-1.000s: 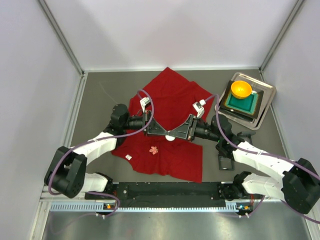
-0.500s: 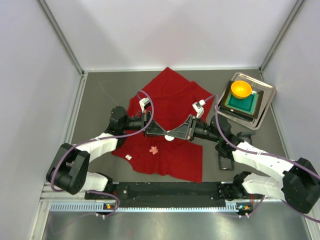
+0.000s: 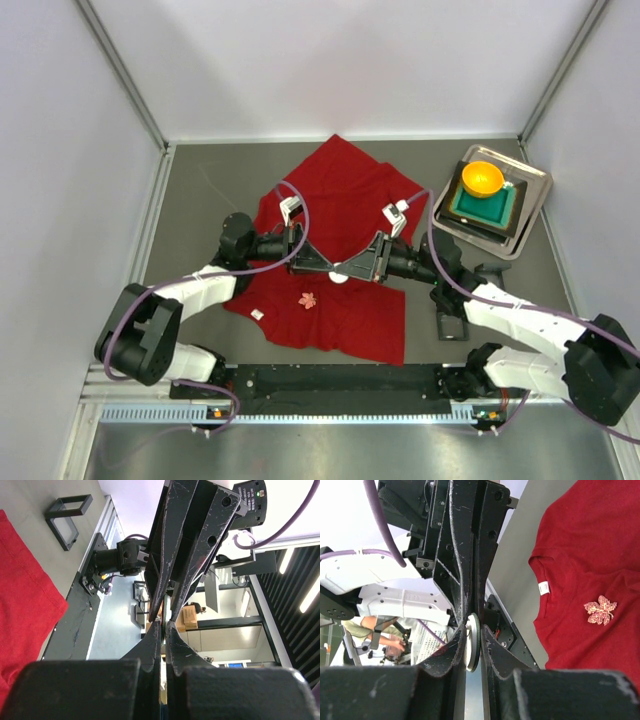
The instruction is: Remove the brooch from the garment
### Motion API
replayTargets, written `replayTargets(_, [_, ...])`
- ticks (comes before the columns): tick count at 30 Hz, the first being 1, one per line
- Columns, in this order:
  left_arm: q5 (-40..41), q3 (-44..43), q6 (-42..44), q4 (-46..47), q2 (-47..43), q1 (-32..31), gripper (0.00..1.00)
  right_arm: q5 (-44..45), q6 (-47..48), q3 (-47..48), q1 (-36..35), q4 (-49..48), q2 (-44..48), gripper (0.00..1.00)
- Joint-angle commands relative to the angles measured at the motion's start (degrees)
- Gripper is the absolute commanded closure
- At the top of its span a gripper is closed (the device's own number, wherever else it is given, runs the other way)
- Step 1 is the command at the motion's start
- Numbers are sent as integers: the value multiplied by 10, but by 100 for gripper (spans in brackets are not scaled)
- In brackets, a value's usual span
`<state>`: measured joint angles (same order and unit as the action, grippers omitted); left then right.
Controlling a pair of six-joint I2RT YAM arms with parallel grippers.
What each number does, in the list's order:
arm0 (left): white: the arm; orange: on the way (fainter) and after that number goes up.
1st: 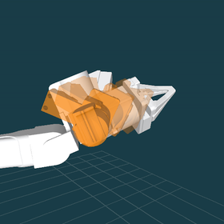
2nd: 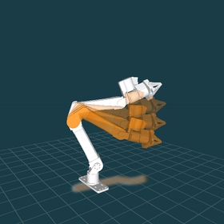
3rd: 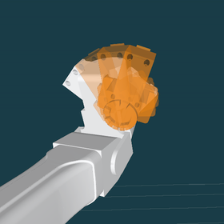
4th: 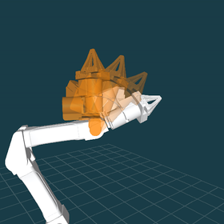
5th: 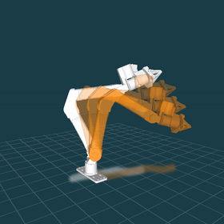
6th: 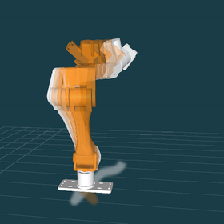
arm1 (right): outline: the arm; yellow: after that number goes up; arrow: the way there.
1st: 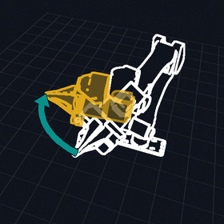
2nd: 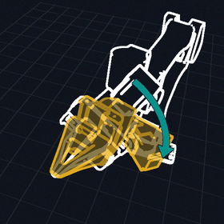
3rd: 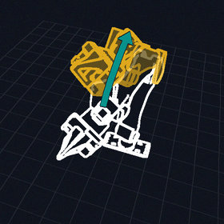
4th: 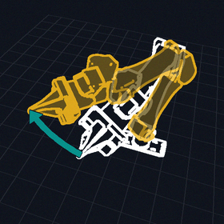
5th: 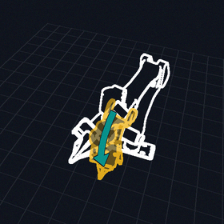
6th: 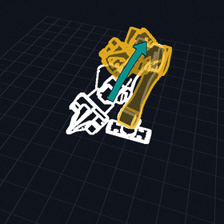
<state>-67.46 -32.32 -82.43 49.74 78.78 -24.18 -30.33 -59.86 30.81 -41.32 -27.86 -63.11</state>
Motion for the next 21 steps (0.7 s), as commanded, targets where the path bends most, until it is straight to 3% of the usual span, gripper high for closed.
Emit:
replayTargets(1, [4,-8,-12,48,8,0,100,-52,56,10,-17,2,-17,100])
replayTargets(15, [-14,-13,-17,50,16,0,100,-90,98,26,-17,-5,-43,100])
replayTargets(21, [5,-4,-40,56,8,-1,100,-20,131,34,-38,28,-18,100])
